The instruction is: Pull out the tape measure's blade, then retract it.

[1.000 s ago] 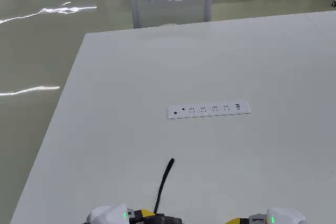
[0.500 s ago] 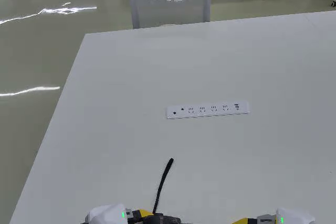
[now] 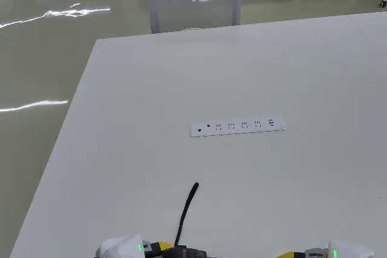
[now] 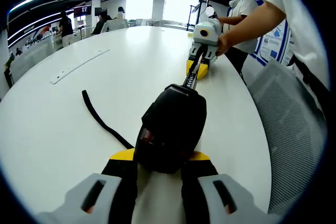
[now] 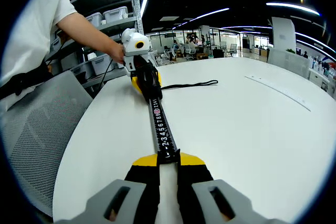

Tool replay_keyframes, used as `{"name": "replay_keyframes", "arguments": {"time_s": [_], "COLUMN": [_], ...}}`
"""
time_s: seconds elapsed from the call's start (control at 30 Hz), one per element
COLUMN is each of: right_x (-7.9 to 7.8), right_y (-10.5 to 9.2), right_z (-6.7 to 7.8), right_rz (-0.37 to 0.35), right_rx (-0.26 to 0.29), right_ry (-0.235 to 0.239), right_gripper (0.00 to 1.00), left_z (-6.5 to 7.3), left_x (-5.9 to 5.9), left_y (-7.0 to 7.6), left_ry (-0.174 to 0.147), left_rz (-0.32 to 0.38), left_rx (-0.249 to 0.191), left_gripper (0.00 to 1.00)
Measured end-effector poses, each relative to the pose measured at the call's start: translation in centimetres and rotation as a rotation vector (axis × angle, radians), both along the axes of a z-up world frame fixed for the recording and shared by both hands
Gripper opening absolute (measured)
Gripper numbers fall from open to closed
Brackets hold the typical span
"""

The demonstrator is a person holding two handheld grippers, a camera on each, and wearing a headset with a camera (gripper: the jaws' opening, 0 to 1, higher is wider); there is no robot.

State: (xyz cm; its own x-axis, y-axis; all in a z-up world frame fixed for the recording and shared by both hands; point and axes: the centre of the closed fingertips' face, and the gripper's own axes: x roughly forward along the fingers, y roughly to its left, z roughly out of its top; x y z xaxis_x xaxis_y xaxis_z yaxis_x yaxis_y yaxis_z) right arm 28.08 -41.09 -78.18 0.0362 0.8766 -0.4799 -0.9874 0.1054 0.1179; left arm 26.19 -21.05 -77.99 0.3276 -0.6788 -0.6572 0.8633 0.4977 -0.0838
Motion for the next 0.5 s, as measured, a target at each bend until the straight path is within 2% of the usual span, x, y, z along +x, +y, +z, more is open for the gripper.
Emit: {"name": "replay_keyframes", "arguments": {"time_s": [0.5], "right_x": [0.1], "right_y": [-1.1], "right_z": [0.3], "right_rz": [-0.013], "right_rx": [0.0], "right_ry": [0.002], "right_gripper": [0.09], "left_z": [-0.1], "left_x": [0.0], "left_y": [0.2], "left_ry": [0.004], "left_rz": [0.004], "left_rx": [0.002], "left_gripper": [0.27]}}
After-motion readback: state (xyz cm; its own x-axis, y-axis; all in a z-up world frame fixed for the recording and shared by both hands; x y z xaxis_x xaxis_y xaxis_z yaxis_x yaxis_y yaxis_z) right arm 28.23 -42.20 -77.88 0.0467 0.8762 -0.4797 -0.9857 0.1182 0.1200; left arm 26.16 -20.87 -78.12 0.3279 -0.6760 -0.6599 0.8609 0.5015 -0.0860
